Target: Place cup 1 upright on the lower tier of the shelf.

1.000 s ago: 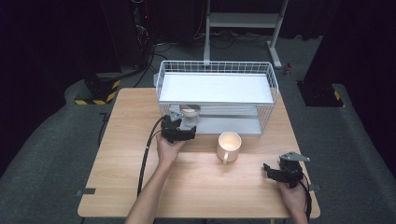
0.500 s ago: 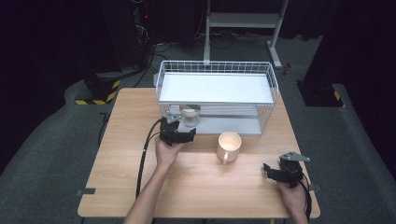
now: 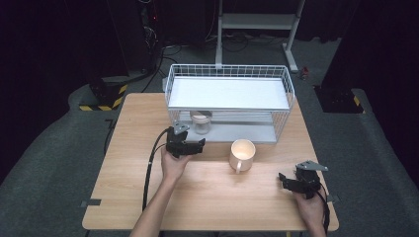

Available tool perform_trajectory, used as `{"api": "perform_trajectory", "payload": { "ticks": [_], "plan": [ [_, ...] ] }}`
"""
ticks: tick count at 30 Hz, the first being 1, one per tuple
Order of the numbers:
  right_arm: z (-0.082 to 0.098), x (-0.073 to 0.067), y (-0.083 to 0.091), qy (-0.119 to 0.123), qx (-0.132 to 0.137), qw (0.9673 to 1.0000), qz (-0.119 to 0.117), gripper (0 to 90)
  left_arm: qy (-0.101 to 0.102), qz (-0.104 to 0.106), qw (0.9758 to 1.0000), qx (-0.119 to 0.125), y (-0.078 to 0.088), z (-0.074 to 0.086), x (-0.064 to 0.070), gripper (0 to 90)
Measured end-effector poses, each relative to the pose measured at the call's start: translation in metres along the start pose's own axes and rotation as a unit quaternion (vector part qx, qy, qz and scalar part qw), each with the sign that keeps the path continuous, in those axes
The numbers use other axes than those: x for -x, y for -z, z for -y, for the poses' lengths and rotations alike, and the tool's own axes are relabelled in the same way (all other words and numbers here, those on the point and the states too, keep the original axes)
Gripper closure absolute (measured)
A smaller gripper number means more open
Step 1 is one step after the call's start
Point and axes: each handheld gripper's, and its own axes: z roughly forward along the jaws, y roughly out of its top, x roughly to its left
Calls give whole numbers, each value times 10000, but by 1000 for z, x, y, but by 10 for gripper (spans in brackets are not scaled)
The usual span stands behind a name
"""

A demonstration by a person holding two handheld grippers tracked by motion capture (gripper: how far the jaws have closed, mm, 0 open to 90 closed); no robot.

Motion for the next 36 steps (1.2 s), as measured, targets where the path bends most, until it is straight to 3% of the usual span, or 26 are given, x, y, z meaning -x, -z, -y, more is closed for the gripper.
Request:
{"api": "perform_trajectory", "payload": {
  "ticks": [6, 15, 27, 36],
  "plan": [
    [0, 0, 0, 1, 0, 10000, 0, 230, -68, -67, 10000, -15, 6, 3, 2, 135],
    [0, 0, 0, 1, 2, 10000, -1, 230, -60, 2, 10000, 25, 15, 7, 5, 135],
    [0, 0, 0, 1, 1, 10000, 0, 230, 170, 143, 9997, 77, 28, 14, 4, 138],
    [0, 0, 0, 2, 1, 10000, 0, 230, 174, 129, 9998, 10, 34, 23, 3, 143]
  ]
}}
